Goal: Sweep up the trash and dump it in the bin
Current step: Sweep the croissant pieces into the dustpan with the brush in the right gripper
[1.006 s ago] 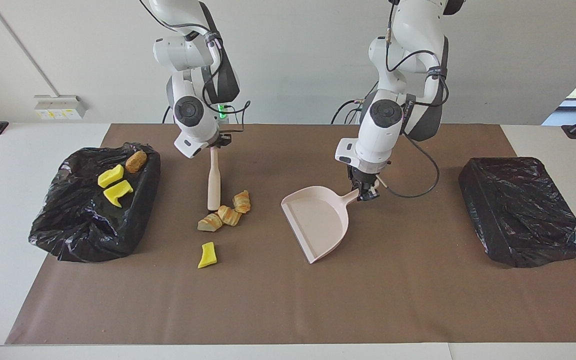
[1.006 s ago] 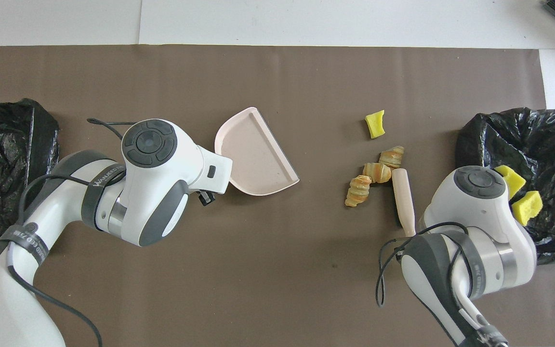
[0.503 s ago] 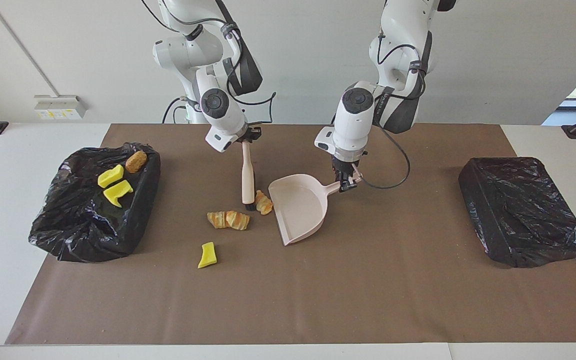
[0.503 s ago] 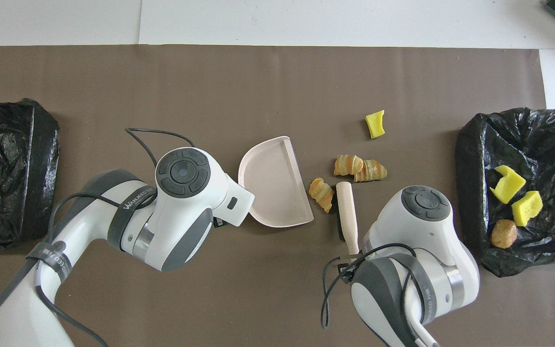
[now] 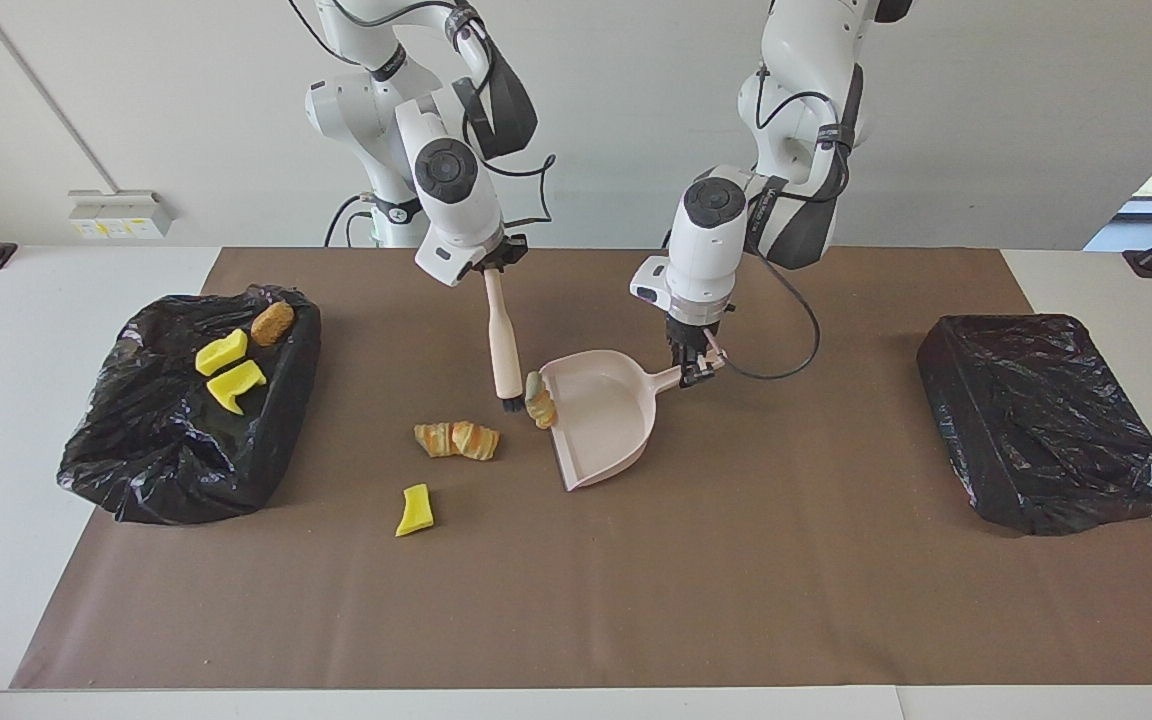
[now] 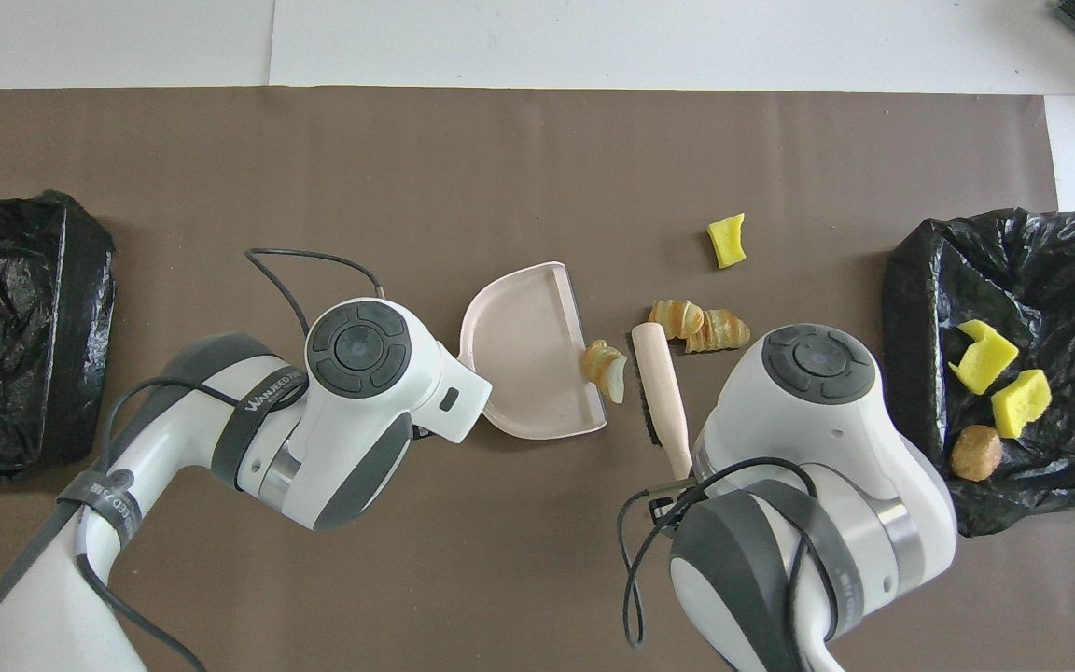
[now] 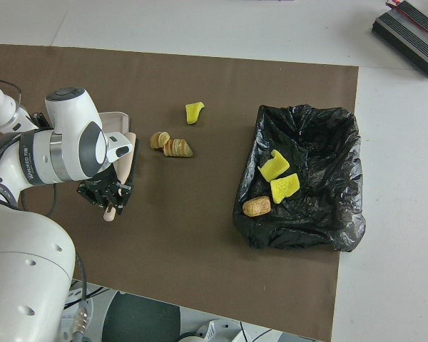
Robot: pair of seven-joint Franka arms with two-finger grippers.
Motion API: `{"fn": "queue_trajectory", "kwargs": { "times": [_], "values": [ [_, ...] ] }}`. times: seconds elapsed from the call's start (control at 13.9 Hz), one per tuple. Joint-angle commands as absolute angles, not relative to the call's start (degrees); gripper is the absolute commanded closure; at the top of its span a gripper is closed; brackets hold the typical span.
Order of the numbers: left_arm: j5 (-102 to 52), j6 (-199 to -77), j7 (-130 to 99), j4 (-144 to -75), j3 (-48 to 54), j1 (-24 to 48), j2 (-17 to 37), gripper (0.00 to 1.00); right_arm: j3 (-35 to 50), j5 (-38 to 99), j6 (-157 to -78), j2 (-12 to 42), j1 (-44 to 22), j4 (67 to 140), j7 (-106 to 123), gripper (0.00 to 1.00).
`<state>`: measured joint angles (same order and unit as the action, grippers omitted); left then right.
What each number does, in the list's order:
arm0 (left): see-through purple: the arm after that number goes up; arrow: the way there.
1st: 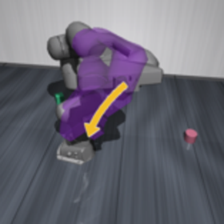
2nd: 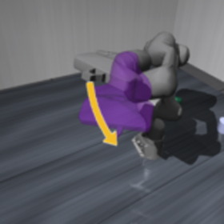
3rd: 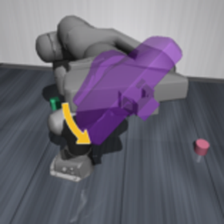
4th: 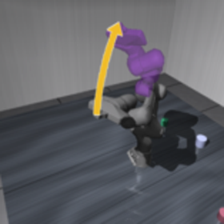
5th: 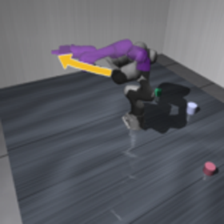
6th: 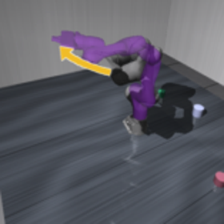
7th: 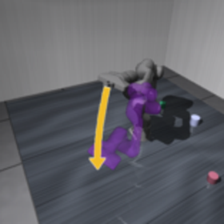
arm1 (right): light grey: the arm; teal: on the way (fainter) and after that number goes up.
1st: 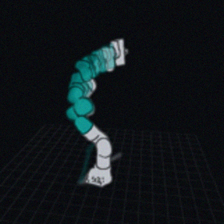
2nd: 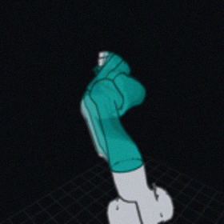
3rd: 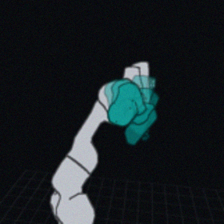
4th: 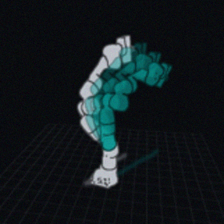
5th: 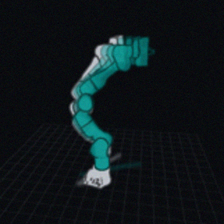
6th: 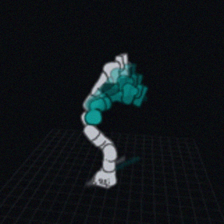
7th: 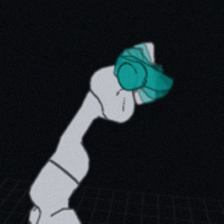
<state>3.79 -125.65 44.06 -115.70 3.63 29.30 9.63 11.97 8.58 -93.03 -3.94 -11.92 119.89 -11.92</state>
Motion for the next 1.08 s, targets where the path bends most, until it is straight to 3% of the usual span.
{"fn": "queue_trajectory", "kwargs": {
  "times": [0.0, 0.29, 0.72, 1.01],
  "values": [
    [5.4, -127.3, 44.1, -119.2, 3.3, 29.0, 7.4, 1.0, 12.0, 0.7, -90.1, -2.1, -9.5, 115.6, -9.2, 1.0],
    [5.2, -127.3, 43.6, -119.6, 3.3, 28.8, 7.2, 1.0, 12.2, -14.0, -103.3, 5.4, -1.1, 115.4, -3.1, 1.0],
    [4.7, -127.3, 43.1, -119.6, 3.3, 28.7, 7.2, 1.0, 12.4, -13.0, -101.5, 1.1, 0.1, 122.9, -2.5, 1.0],
    [4.7, -127.3, 43.1, -119.6, 3.3, 28.7, 7.1, 1.0, 12.4, -1.7, -104.8, 3.2, -3.2, 125.2, -4.1, 1.0]
  ]
}}
